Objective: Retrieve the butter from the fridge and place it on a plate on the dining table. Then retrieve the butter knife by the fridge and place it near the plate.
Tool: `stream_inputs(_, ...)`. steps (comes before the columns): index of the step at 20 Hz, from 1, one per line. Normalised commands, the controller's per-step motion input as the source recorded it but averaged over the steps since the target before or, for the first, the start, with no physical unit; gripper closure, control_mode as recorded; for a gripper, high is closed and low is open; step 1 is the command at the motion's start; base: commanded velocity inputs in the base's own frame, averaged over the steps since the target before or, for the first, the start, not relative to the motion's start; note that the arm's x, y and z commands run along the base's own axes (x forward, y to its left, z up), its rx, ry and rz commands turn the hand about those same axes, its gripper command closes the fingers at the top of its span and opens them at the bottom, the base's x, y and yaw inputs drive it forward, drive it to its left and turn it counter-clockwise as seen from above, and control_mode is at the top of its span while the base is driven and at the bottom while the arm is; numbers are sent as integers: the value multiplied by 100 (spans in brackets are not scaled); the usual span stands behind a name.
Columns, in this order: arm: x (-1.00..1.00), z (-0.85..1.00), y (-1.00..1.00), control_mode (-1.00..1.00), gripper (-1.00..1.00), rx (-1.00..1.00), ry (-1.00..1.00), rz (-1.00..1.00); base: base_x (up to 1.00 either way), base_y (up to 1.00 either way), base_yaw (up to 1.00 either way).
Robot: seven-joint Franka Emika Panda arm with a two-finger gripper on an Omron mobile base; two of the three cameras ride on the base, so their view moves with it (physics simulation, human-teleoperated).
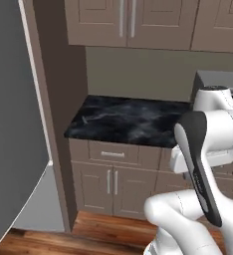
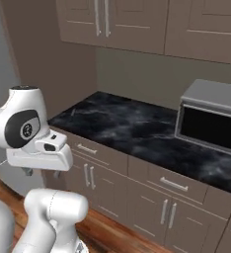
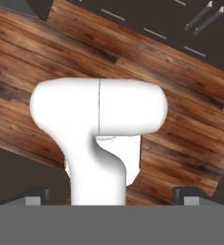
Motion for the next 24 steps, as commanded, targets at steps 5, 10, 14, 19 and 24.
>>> stream_inputs(5, 0, 0, 0, 100, -100, 0, 0, 0, 61, 56, 9)
stream_inputs(10, 0, 0, 0, 100, -100, 0, 0, 0, 71, 17, 38)
stream_inputs(14, 0, 0, 0, 100, -100, 0, 0, 0, 42, -29, 49)
stream_inputs(19, 0, 0, 0, 100, -100, 0, 0, 0, 7, -6, 20)
stream_inputs(24, 0, 0, 0, 100, -100, 0, 0, 0, 35, 0, -11)
